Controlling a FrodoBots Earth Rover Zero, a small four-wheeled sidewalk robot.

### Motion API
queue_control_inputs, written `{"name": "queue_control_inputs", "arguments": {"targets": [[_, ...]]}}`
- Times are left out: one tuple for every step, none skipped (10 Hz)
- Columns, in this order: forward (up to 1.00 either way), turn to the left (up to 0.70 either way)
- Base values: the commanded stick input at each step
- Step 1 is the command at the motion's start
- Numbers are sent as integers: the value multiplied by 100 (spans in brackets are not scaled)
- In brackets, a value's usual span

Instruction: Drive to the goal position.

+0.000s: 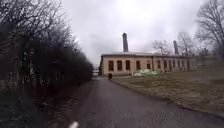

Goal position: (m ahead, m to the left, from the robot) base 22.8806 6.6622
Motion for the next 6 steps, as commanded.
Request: {"name": "queue_control_inputs", "arguments": {"targets": [[0, 0], [0, 0], [16, 0], [70, 0], [70, 0], [70, 0]]}}
